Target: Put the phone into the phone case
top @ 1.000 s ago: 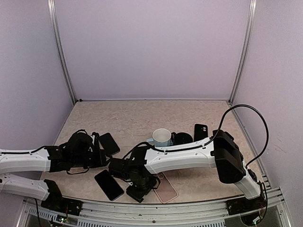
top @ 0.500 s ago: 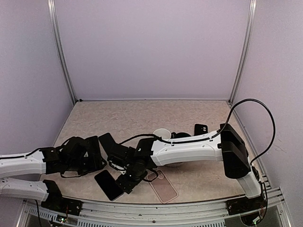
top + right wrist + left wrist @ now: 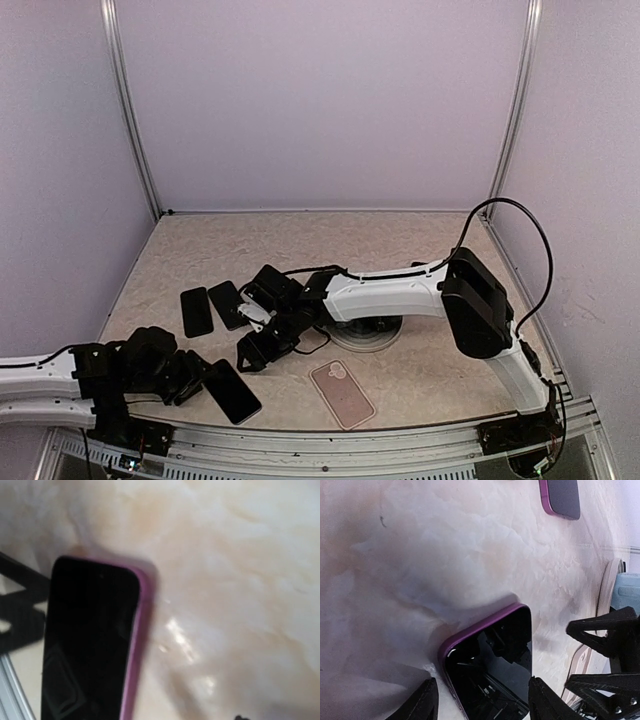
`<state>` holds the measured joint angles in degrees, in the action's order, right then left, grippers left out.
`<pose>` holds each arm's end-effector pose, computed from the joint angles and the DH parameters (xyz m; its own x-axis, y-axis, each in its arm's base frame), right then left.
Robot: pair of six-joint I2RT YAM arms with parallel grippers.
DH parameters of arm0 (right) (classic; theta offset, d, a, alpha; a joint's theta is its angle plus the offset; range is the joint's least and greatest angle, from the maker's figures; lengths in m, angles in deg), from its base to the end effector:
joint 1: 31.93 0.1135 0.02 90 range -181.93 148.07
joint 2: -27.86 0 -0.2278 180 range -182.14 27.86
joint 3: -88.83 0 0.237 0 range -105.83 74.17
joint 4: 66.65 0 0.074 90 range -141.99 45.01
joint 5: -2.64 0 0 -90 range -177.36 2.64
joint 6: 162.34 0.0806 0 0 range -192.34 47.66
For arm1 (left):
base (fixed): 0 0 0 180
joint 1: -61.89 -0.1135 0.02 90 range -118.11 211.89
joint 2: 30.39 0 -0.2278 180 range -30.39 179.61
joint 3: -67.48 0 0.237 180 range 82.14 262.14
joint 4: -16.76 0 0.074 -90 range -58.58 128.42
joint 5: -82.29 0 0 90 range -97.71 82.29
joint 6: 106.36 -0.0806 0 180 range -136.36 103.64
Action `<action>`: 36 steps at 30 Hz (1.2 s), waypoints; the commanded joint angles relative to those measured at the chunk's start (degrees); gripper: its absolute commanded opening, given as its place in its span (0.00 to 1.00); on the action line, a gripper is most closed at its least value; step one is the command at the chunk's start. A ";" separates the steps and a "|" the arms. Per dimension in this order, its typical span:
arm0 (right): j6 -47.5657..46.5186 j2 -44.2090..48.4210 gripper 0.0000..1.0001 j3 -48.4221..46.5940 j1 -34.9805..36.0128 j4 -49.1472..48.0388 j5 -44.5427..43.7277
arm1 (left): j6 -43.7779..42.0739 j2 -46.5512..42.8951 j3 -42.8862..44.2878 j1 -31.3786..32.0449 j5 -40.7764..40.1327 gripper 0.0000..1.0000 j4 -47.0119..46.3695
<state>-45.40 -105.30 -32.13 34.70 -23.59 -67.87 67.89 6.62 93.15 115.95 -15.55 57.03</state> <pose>0.1708 0.4632 0.1063 -0.7168 -0.5821 -0.3838 -0.6910 0.5195 0.5026 0.1063 -0.1280 0.0834 -0.7947 -0.5832 -0.1686 -0.3824 0.6965 -0.6072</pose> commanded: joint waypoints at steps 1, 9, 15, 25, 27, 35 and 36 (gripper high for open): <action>0.80 -4.93 0.62 -3.77 0.78 0.48 6.03 | 1.25 5.93 -2.21 0.17 3.05 0.61 -3.09; 3.17 -8.20 0.63 -5.17 0.78 -0.37 11.16 | -1.44 10.91 -4.41 -2.07 4.74 0.56 -10.71; 6.53 -7.83 0.63 -4.71 0.74 -8.01 18.29 | -1.56 11.80 -7.10 -3.77 4.47 0.56 -18.28; 12.08 0.35 0.63 3.49 0.01 -21.95 18.66 | -1.26 11.69 -9.45 -5.80 3.97 0.50 -24.88; 11.63 0.53 0.63 3.95 -0.01 -21.05 17.93 | -2.19 11.55 -9.25 -5.81 4.28 0.44 -27.34; 11.12 4.41 0.63 11.39 -0.72 -20.58 15.54 | -3.56 7.50 -7.32 -5.59 2.11 0.04 -22.83; 11.24 5.81 0.63 12.97 -1.05 -21.11 15.05 | -3.76 6.79 -7.46 -5.63 1.82 0.00 -22.56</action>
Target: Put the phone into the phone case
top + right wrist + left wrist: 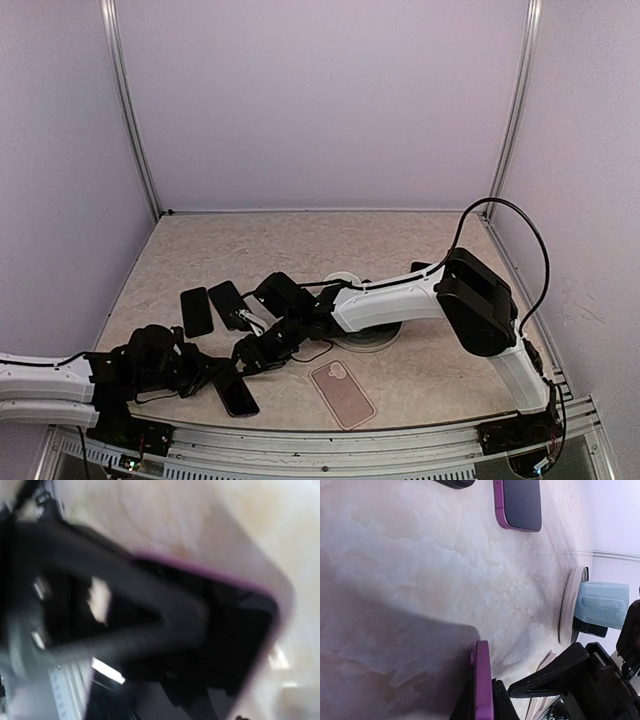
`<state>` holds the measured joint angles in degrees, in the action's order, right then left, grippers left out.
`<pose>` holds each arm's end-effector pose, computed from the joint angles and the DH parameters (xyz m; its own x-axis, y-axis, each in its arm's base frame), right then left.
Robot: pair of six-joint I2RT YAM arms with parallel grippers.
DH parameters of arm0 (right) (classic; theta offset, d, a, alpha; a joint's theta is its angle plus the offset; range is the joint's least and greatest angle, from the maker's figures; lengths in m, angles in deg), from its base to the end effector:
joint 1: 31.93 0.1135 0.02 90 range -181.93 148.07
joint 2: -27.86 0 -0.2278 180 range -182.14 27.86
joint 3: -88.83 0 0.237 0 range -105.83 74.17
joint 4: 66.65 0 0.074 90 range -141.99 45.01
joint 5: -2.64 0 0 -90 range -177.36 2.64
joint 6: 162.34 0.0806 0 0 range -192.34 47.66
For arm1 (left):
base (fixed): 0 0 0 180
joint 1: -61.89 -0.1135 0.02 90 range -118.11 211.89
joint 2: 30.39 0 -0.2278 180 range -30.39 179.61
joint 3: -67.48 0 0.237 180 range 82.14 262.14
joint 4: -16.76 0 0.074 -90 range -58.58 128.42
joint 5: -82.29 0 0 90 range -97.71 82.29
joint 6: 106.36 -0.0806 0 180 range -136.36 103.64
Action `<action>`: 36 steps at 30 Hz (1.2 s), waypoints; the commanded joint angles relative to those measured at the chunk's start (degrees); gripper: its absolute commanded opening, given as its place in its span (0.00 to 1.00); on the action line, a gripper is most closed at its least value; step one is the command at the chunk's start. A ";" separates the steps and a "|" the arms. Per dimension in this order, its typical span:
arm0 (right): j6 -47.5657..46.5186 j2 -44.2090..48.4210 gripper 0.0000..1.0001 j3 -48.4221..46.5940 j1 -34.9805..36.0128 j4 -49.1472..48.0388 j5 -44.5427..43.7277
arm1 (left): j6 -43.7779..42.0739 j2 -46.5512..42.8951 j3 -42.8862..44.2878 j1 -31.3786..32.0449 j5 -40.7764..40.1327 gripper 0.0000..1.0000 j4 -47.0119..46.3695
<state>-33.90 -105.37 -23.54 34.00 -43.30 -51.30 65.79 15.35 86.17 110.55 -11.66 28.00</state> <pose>0.1595 0.4734 0.0981 -0.7886 -0.5332 -0.3063 -0.5361 0.3523 0.7671 0.1318 -0.1414 0.0732 -0.7625 -0.6295 -0.1495 -0.3080 0.5564 -0.7717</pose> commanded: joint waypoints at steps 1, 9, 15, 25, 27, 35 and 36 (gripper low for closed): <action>-0.23 7.16 0.63 5.93 -0.63 -1.92 -1.90 | -1.81 -2.81 -0.66 -0.24 -2.19 0.00 6.48; -5.46 13.46 0.92 4.13 1.03 9.94 -16.17 | -10.27 -2.61 5.32 4.47 -8.81 0.00 -1.57; -8.20 18.34 0.99 3.01 6.15 15.71 -36.63 | -23.52 2.31 13.72 13.41 -23.53 0.00 -12.77; -9.51 21.37 0.99 4.90 8.69 14.63 -48.35 | -29.02 7.02 18.04 18.32 -27.55 0.00 -21.14; -8.74 21.22 0.98 4.94 8.65 15.34 -50.09 | -28.49 7.88 18.27 18.67 -27.22 0.00 -22.02; -7.52 22.73 0.90 7.22 8.31 14.57 -51.96 | -27.32 8.36 17.66 18.88 -25.54 0.00 -24.00; -7.43 22.55 0.93 7.04 8.15 14.59 -51.59 | -26.85 8.46 17.27 18.84 -25.10 0.00 -24.55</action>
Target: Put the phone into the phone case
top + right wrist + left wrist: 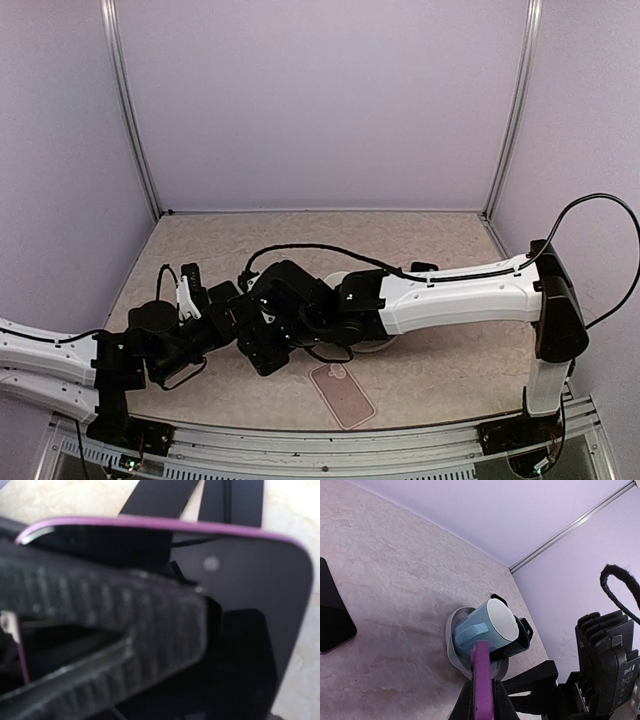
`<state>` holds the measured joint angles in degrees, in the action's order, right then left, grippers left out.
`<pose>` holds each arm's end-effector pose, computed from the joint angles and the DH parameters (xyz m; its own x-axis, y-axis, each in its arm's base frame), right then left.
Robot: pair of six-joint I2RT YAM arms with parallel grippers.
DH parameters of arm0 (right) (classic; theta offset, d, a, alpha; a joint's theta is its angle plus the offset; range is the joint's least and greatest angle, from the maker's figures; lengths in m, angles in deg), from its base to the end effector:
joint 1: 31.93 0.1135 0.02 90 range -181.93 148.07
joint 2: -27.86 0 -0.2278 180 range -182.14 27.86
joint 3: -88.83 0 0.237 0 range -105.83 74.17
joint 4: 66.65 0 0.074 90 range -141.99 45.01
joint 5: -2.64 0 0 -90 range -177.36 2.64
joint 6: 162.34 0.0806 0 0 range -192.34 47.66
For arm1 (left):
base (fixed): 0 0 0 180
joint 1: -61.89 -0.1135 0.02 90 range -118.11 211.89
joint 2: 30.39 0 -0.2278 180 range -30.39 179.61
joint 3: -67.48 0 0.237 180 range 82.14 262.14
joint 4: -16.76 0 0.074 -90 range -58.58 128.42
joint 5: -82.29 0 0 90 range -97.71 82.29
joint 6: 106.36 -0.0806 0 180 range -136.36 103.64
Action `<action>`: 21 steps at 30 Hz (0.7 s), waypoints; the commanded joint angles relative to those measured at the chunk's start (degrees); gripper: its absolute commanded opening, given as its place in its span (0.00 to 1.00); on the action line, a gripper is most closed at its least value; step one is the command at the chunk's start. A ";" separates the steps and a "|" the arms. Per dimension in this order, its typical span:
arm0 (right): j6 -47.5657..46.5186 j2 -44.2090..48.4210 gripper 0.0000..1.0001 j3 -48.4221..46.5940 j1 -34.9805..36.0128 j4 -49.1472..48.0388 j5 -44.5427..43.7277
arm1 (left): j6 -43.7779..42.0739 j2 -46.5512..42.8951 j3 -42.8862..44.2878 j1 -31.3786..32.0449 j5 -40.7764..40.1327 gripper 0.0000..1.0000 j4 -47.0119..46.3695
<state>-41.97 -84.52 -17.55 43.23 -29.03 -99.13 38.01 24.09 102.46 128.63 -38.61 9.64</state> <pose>0.1319 0.4338 0.1939 -0.6118 -0.3764 -0.6957 -0.6945 0.6766 0.2446 0.1371 -0.2142 0.1891 -0.5291 -0.5352 -0.6585 0.2750 0.6260 -0.7298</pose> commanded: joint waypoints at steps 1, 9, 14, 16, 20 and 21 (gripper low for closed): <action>0.76 1.34 0.96 0.85 -1.25 0.32 -3.41 | 1.49 -0.25 0.63 0.76 2.26 0.00 -6.68; 1.49 2.66 0.79 2.65 -1.59 -1.30 -2.75 | 2.15 -2.26 -1.20 0.85 2.30 0.00 -7.92; 0.99 4.35 0.44 4.80 -1.61 -3.58 -1.70 | 2.66 -1.33 -1.70 0.94 3.47 0.00 -7.87; 1.07 5.03 0.40 6.08 -1.59 -3.93 -1.91 | 2.50 -0.45 -2.14 0.99 3.99 0.00 -8.54; 1.64 7.38 0.35 10.10 -1.59 -3.51 -3.38 | 2.78 1.57 -1.44 1.00 3.62 0.59 -5.45; 1.81 8.27 0.34 11.72 -1.59 -3.53 -3.57 | 3.08 1.94 -1.16 1.01 2.90 0.80 -4.02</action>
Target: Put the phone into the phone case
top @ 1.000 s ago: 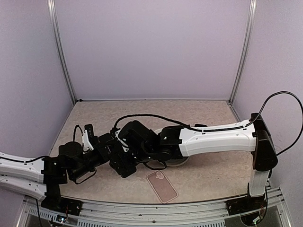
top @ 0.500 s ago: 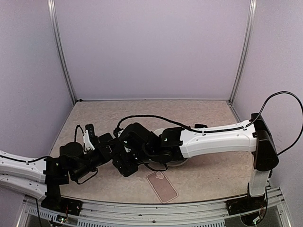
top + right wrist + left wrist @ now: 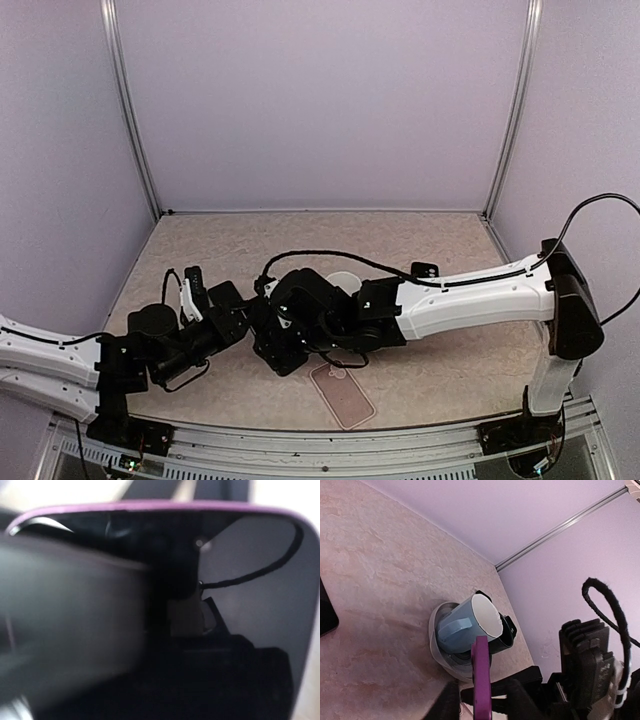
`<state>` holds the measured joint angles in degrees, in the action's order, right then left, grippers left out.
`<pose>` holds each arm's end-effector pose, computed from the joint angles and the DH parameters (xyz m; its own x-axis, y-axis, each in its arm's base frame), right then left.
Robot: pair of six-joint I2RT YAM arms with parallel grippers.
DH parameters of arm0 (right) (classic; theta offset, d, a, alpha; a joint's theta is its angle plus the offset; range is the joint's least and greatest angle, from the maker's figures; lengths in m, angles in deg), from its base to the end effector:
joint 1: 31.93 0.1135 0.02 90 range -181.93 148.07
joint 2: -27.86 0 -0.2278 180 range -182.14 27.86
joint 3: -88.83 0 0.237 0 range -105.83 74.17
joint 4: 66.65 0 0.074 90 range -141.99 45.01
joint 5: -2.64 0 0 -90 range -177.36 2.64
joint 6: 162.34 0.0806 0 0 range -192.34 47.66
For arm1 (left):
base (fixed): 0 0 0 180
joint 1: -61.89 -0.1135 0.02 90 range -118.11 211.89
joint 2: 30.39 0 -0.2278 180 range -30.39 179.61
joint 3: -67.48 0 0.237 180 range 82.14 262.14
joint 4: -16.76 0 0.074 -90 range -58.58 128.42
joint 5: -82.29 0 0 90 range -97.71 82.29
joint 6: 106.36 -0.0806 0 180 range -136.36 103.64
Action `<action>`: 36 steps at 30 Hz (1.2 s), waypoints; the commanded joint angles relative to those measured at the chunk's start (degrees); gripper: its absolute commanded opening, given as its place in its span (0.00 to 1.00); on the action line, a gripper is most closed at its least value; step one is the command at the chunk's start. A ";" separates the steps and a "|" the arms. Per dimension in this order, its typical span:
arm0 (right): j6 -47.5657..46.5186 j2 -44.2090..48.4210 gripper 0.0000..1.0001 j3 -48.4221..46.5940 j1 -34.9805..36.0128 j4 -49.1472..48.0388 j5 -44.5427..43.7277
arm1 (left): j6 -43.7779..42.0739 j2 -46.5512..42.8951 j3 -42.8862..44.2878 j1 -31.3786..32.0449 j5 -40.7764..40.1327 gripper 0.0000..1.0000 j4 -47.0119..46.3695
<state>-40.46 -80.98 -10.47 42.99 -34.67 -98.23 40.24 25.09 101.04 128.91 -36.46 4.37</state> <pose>0.1297 0.4228 0.1883 -0.6278 -0.3366 -0.7018 -0.6829 0.6708 0.2893 0.1346 -0.2182 0.1888 -0.5548 -0.5664 -0.6094 0.2884 0.5561 -0.7795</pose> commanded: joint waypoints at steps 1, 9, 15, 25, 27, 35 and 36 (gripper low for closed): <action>0.45 5.67 0.33 6.54 -1.31 2.05 -4.70 | 0.94 0.97 0.57 0.70 -0.21 0.96 2.99; 2.93 13.16 0.30 24.19 0.35 -0.27 -11.65 | -1.29 -0.74 3.02 0.52 -6.00 0.99 11.78; 5.12 12.40 0.30 25.91 3.59 -0.07 -16.82 | -0.59 2.67 4.14 0.48 -4.37 0.99 11.94; 12.83 9.49 0.29 25.07 5.98 1.88 -14.96 | -0.99 5.71 5.40 0.12 -3.37 0.99 11.76; 14.12 9.27 0.30 25.14 5.99 1.24 -13.87 | -0.99 5.69 5.22 -0.04 -3.47 0.99 11.77; 18.20 4.58 0.31 20.87 5.94 6.94 -12.15 | -0.76 5.78 5.29 -0.38 -2.98 0.99 12.11; 18.53 4.78 0.31 21.09 5.96 7.13 -11.96 | -0.72 5.74 5.28 -0.40 -2.95 0.99 12.22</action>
<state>-25.07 -76.10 12.22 48.73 -30.25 -110.12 40.15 30.78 105.08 128.78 -39.70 15.70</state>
